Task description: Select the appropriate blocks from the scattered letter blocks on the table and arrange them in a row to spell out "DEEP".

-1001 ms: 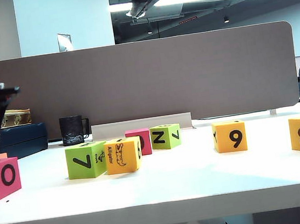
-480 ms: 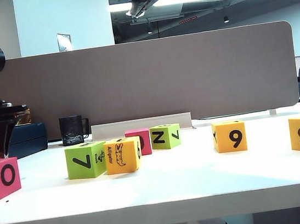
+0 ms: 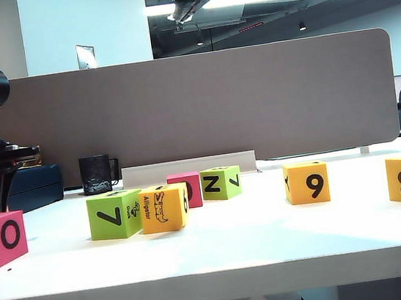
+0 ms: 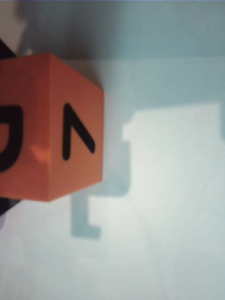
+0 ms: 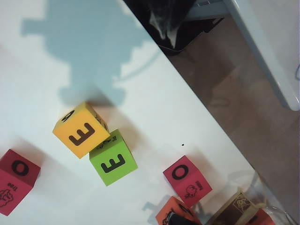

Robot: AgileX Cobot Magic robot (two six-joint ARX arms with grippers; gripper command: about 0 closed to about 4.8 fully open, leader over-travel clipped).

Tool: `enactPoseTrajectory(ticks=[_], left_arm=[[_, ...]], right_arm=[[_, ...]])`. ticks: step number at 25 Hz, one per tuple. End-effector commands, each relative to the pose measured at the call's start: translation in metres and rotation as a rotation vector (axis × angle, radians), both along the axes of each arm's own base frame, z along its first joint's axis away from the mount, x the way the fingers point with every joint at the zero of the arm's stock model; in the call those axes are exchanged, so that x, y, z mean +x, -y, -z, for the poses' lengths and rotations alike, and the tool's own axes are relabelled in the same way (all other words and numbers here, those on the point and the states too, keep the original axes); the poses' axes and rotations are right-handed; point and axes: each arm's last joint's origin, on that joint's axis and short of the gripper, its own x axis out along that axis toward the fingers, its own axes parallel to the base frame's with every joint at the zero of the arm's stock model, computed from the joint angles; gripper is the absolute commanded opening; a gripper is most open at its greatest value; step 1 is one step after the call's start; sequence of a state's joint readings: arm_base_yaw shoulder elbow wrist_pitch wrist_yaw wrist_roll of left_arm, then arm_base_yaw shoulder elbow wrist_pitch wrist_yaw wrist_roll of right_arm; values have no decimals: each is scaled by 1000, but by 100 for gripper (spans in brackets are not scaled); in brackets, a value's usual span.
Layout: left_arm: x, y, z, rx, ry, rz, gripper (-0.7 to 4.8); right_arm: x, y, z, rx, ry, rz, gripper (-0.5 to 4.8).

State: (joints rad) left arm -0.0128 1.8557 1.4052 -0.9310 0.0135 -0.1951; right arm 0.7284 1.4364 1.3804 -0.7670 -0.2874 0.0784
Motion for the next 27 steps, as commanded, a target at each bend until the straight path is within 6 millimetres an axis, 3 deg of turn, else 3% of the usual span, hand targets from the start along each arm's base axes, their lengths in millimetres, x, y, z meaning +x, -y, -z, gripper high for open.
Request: enactPoseTrajectory(ticks=[1, 12, 27], left_arm=[[1, 3, -1, -79, 7, 28, 268], [-1, 59, -2, -122, 47, 271, 268], [-4, 88, -3, -106, 82, 347, 270]], right_arm=[[0, 0, -3, 15, 19, -1, -2], [0, 0, -3, 7, 9, -1, -1], [-1, 1, -1, -6, -6, -1, -2]])
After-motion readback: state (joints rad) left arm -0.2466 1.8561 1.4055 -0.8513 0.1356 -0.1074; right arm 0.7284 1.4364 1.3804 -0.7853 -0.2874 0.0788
